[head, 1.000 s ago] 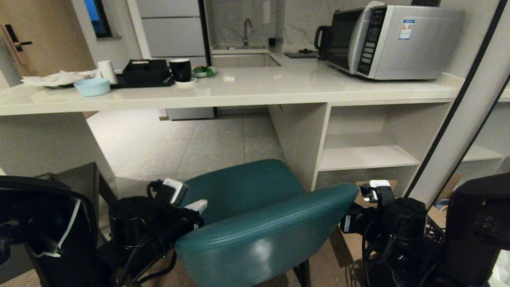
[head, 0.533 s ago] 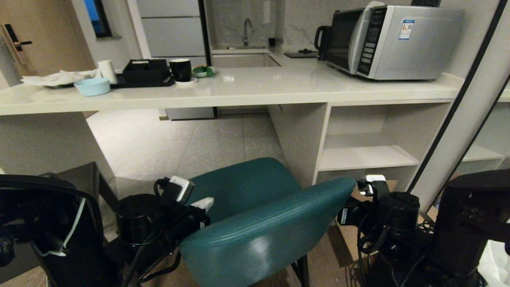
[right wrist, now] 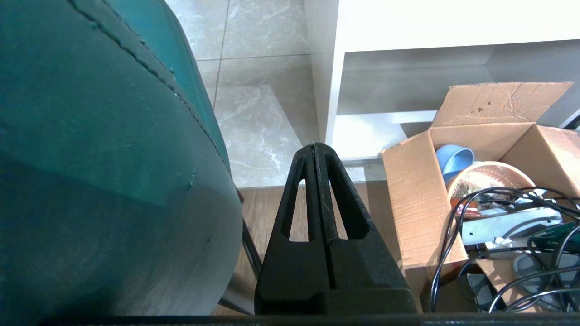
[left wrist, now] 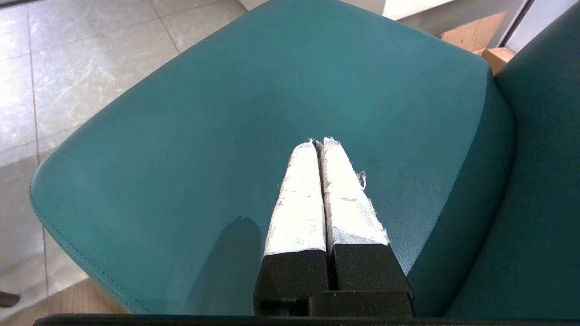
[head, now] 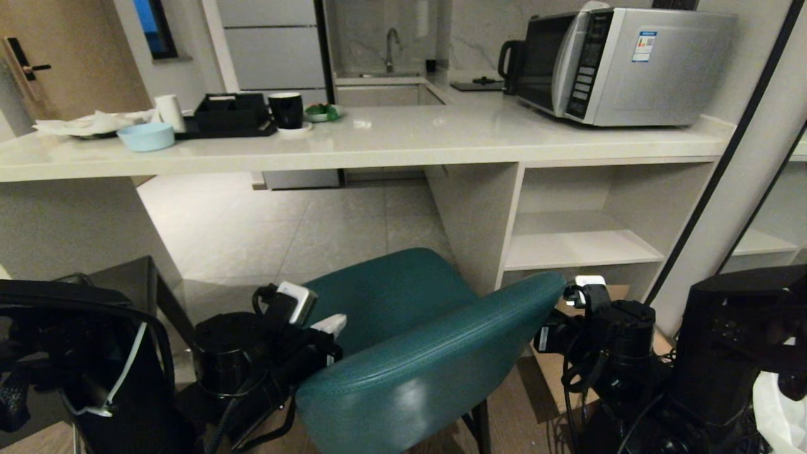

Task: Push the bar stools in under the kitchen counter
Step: Pull the blue chair out from under the dining table

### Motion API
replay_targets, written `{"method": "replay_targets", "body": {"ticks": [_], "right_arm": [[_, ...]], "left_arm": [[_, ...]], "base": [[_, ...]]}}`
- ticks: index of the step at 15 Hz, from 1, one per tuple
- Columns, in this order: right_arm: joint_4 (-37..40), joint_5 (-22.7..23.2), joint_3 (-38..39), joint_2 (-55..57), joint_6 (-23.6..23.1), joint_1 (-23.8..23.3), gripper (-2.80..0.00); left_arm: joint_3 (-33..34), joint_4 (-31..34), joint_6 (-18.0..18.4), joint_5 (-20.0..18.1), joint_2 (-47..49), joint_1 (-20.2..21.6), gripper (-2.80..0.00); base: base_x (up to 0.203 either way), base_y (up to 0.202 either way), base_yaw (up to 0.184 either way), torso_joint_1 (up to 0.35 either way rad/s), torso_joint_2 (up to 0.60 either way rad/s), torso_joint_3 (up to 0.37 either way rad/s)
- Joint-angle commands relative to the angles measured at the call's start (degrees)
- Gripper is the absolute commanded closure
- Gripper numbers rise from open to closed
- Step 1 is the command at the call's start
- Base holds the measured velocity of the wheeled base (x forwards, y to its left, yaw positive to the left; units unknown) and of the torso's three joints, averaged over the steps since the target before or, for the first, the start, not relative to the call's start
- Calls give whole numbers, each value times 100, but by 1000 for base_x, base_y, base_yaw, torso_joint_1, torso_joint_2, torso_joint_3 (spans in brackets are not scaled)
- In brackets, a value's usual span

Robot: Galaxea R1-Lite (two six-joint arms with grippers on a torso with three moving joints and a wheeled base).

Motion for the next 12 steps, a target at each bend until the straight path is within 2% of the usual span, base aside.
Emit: {"method": "replay_targets", "body": {"ticks": [1, 4, 8, 10, 12], "right_arm": [[-54, -12, 20, 11, 12, 2, 0], [-54, -27, 76, -73, 33, 2, 0], [-54, -189, 432, -778, 38, 9, 0], [-54, -237, 691, -1316, 15, 4, 0], [-54, -311, 1128, -1971, -134, 6, 0]], "left_arm": [[8, -29, -4, 21, 19, 23, 0], [7, -29, -105, 102, -129, 207, 0], [111, -29, -364, 143, -499, 1166, 0], [176, -29, -428, 143, -930, 1329, 0], [616, -29, -446, 147, -1407, 1359, 0]], "base": [[0, 0, 0, 0, 0, 0], [0, 0, 0, 0, 0, 0], [0, 0, 0, 0, 0, 0], [0, 0, 0, 0, 0, 0], [0, 0, 0, 0, 0, 0]]}}
